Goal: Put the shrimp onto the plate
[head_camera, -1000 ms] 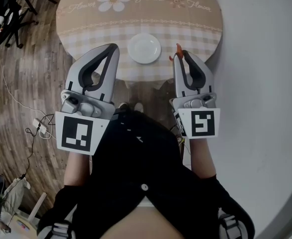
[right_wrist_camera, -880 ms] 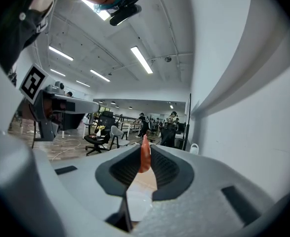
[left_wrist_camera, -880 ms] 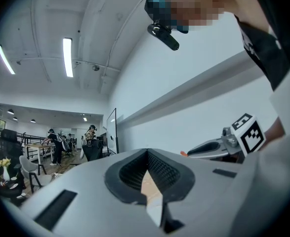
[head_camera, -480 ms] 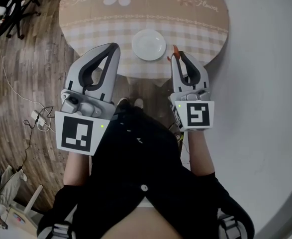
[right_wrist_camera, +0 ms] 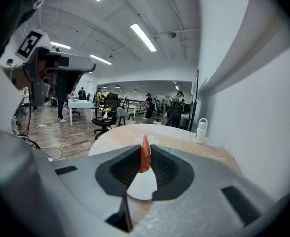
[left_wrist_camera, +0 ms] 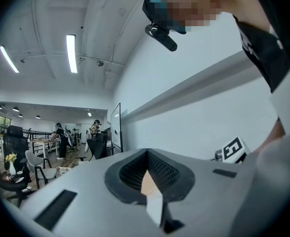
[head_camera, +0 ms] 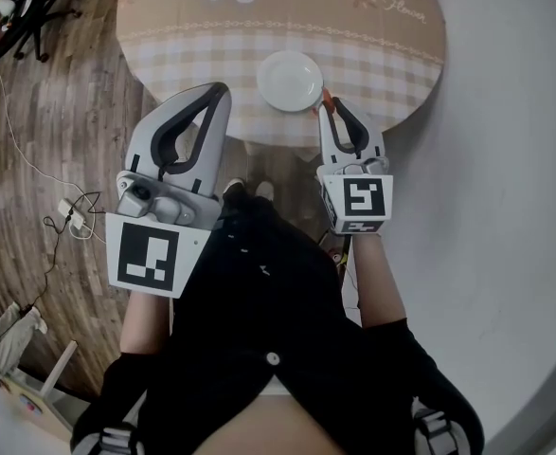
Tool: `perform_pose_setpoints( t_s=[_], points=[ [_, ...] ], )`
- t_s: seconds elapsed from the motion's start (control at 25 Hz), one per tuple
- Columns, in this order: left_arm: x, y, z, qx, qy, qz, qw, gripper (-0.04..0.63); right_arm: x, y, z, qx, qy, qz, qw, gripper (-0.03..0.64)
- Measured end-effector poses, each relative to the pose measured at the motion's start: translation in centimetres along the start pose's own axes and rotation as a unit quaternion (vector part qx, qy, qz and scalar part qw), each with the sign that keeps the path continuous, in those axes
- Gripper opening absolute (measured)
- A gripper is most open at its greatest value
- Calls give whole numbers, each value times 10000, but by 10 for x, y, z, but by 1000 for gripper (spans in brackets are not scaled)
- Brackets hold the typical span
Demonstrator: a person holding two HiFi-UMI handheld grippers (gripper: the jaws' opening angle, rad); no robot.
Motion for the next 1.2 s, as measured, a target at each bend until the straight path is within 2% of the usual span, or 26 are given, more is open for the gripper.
perform_pose_setpoints(
  t_s=[0.64, 1.2],
  points=[
    [-10, -4, 4, 68, -148, -55, 9999, 3, -55, 4, 39, 269, -855, 112, 9959, 48],
    [-16, -10, 5, 165, -245, -69, 9995, 3, -98, 3, 78, 729, -1612, -97, 9842, 49]
  ],
)
Point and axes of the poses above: the fingertips, and each gripper's own axes: z forward along the fingers, y to its right, x out of its top, the point moved 10 cm from there along -z, backward along the fingers, and after that the axes turned 12 degrees about x, right-handed, at the moved point
